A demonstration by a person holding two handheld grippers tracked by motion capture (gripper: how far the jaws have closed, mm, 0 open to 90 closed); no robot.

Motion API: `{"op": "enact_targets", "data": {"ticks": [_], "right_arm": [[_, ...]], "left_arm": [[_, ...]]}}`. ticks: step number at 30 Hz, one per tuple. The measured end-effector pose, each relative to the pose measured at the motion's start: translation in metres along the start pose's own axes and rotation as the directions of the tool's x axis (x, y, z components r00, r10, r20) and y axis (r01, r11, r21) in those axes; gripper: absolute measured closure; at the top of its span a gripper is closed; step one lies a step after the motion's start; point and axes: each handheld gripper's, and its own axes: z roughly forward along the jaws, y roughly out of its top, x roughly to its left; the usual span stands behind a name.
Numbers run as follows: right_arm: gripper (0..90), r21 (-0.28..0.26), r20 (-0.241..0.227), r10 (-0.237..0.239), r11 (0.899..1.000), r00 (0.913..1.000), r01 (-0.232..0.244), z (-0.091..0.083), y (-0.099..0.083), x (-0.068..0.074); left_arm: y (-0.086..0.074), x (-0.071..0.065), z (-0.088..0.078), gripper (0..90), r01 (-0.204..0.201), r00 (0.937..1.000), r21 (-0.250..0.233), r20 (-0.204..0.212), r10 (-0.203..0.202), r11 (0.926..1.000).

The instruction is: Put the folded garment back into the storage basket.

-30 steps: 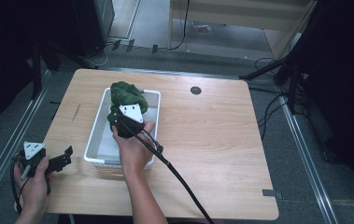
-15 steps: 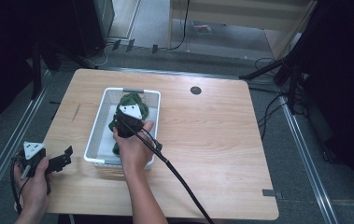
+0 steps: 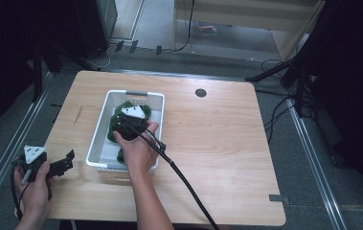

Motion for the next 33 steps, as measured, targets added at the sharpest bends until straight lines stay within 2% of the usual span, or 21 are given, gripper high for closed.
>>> {"op": "enact_targets", "data": {"ticks": [8, 13, 18, 21, 24, 28, 31, 33], "right_arm": [[17.7, 0.032, 0.048, 0.006, 0.999, 0.9988, -0.007, 0.0, 0.0, -0.001], [16.7, 0.02, 0.065, 0.015, 1.0, 0.9977, -0.016, -0.002, 0.001, 0.001], [14.1, 0.01, 0.065, 0.016, 1.0, 0.9978, -0.016, -0.006, 0.005, 0.002], [14.7, -0.006, 0.042, 0.04, 0.999, 0.9983, -0.04, -0.01, 0.009, 0.001], [25.9, -0.026, 0.012, 0.062, 0.998, 0.998, -0.062, -0.015, 0.015, -0.001], [29.2, -0.047, 0.005, 0.059, 0.997, 0.9982, -0.059, -0.02, 0.019, -0.004], [46.9, -0.05, 0.013, 0.059, 0.997, 0.9982, -0.058, -0.024, 0.023, -0.007], [55.1, -0.055, 0.019, 0.059, 0.997, 0.9981, -0.058, -0.025, 0.024, -0.011]], "left_arm": [[0.0, 0.0, 0.0, 0.8, 0.002, 1.0, 0.0, 0.001, -0.002, 1.0], [0.0, 0.0, 0.0, 0.8, 0.002, 1.0, 0.001, 0.002, -0.002, 1.0], [0.0, 0.0, 0.0, 0.8, 0.004, 1.0, 0.001, 0.002, -0.004, 1.0], [0.0, 0.0, 0.0, 0.8, 0.006, 1.0, 0.001, 0.002, -0.006, 1.0], [0.0, 0.0, 0.0, 0.8, 0.003, 1.0, 0.001, 0.001, -0.003, 1.0], [0.0, 0.0, 0.0, 0.8, 0.006, 1.0, 0.002, 0.002, -0.006, 1.0], [0.0, 0.0, 0.0, 0.8, 0.006, 1.0, 0.002, 0.003, -0.006, 1.0], [0.0, 0.0, 0.0, 0.8, 0.006, 1.0, 0.002, 0.003, -0.006, 1.0]]}}
